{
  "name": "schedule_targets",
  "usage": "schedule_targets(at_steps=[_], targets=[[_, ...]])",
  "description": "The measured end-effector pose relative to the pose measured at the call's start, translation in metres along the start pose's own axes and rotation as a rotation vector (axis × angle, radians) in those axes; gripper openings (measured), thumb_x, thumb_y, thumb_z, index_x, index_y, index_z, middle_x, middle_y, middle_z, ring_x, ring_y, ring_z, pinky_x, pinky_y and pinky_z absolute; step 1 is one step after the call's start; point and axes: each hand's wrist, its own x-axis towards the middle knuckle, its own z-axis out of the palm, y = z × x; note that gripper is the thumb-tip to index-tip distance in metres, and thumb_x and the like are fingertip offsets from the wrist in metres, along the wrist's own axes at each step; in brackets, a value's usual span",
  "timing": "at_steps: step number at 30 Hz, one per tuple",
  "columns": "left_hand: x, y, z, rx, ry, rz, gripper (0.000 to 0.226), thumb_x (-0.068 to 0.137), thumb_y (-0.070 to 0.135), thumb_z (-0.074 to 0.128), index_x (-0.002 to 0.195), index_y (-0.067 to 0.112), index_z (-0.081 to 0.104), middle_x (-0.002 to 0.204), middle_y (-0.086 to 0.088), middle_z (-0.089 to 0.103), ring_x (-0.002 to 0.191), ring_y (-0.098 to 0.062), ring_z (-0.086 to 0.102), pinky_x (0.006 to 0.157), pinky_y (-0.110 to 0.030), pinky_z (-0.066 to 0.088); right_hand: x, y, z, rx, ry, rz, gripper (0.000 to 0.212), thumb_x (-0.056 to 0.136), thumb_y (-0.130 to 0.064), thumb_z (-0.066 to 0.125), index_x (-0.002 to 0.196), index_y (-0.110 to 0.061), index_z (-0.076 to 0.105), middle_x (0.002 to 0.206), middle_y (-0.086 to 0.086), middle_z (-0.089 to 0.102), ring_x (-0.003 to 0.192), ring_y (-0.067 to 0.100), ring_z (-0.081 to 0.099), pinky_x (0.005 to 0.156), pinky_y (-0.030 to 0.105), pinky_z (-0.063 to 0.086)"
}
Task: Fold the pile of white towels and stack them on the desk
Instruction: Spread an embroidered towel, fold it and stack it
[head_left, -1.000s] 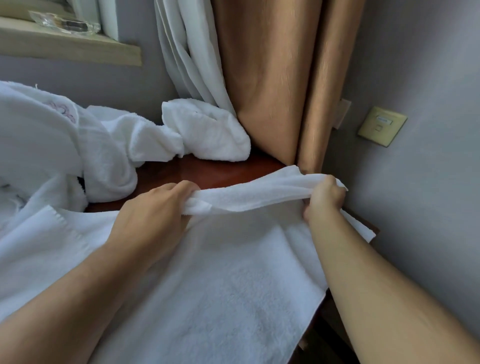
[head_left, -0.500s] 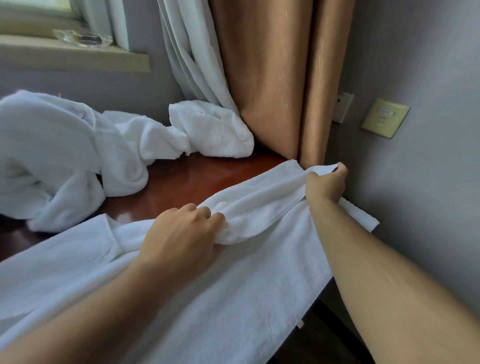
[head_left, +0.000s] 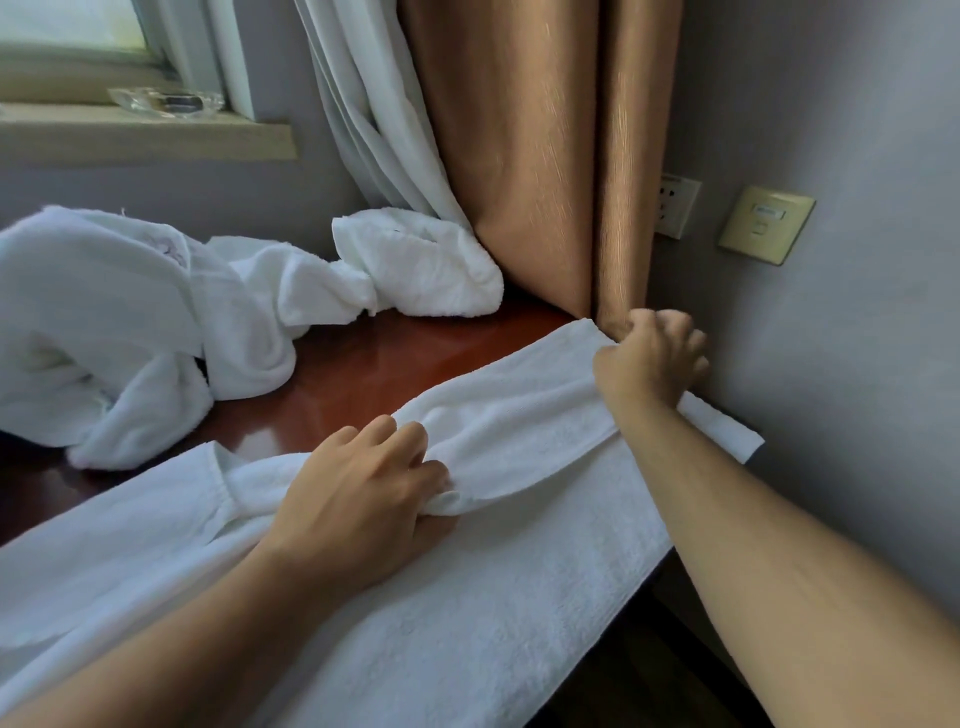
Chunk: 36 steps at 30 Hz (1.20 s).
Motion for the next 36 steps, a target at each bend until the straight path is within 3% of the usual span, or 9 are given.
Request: schedule_targets(at_steps=[5,9,11,15,19,24,28,32,36], targets=[[-0.001,0.002,0.0,-0.046,-0.072,-0.067,0.039,0.081,0.052,0.047,0.083,0.025,0.073,0.073,0.005,0.055,0.065,-0.022,0.056,0.053,-0.04,0.049,-0.016,-0.042,-0.001,-0.102,-0.593,-0.299,0.045,0.1,-0.037,0.043,0.135,-0.014,0.059,0.127,0.006,0.061,0.109,0.027,0.058,0.095,0.041,0.048],[-0.004,0.002,-0.002,-0.026,-0.067,-0.066,0.037,0.079,0.053,0.051,0.082,0.023,0.072,0.073,0.004,0.054,0.064,-0.023,0.054,0.051,-0.037,0.047,-0.029,-0.049,0.009,-0.196,-0.778,-0.336,0.064,0.103,-0.052,0.025,0.159,-0.021,0.027,0.166,0.002,0.023,0.152,0.034,0.016,0.121,0.054,0.019],[-0.004,0.002,-0.004,-0.007,-0.05,-0.04,0.039,0.079,0.055,0.053,0.085,0.021,0.073,0.075,0.003,0.055,0.065,-0.023,0.054,0.05,-0.037,0.047,-0.025,-0.048,0.012,-0.155,-0.789,-0.368,0.062,0.104,-0.05,0.026,0.159,-0.021,0.028,0.166,0.0,0.024,0.153,0.032,0.015,0.122,0.054,0.018],[-0.004,0.005,-0.013,-0.127,-0.038,-0.16,0.052,0.088,0.068,0.04,0.096,0.029,0.073,0.082,0.008,0.06,0.074,-0.021,0.06,0.058,-0.036,0.047,-0.001,-0.033,0.012,0.101,-0.571,-0.286,0.042,0.1,-0.033,0.045,0.133,-0.012,0.059,0.129,0.007,0.061,0.115,0.027,0.058,0.097,0.047,0.051],[0.026,-0.003,-0.019,-0.25,-0.014,-0.464,0.04,0.097,0.059,0.031,0.069,0.036,0.049,0.074,0.014,0.053,0.068,-0.004,0.05,0.052,-0.027,0.03,0.03,-0.014,0.016,-0.093,-0.448,-0.185,0.048,0.102,-0.04,0.046,0.143,-0.016,0.05,0.14,0.008,0.055,0.129,0.032,0.048,0.104,0.049,0.042],[0.075,-0.028,0.002,-0.136,-0.223,-0.579,0.018,0.098,0.051,0.052,0.1,0.034,0.057,0.099,0.012,0.052,0.091,-0.013,0.052,0.066,-0.032,0.042,0.062,-0.01,0.033,-0.106,-0.459,-0.122,0.043,0.105,-0.045,0.039,0.132,-0.017,0.059,0.138,0.008,0.054,0.131,0.033,0.04,0.104,0.048,0.034],[0.08,-0.037,0.025,-0.144,-0.289,-0.62,0.022,0.097,0.047,0.053,0.086,0.029,0.055,0.093,0.011,0.053,0.085,-0.012,0.051,0.062,-0.032,0.039,0.074,-0.006,0.048,-0.007,-0.461,-0.103,0.035,0.103,-0.046,0.047,0.114,-0.022,0.07,0.126,0.004,0.062,0.13,0.033,0.042,0.105,0.049,0.034],[0.077,-0.044,0.035,-0.23,-0.253,-0.689,0.023,0.101,0.041,0.047,0.084,0.026,0.046,0.081,0.007,0.057,0.07,-0.011,0.05,0.052,-0.031,0.034,0.088,-0.004,0.055,0.29,-0.485,-0.082,0.029,0.096,-0.04,0.059,0.079,-0.017,0.06,0.079,0.001,0.061,0.082,0.025,0.058,0.082,0.042,0.052],[0.08,-0.051,0.039,-0.268,-0.285,-0.727,0.021,0.104,0.037,0.044,0.089,0.022,0.047,0.08,0.003,0.058,0.067,-0.012,0.05,0.052,-0.031,0.035,0.095,-0.01,0.054,0.396,-0.521,-0.064,0.032,0.094,-0.041,0.063,0.075,-0.016,0.058,0.061,-0.003,0.047,0.059,0.017,0.047,0.057,0.028,0.042]])
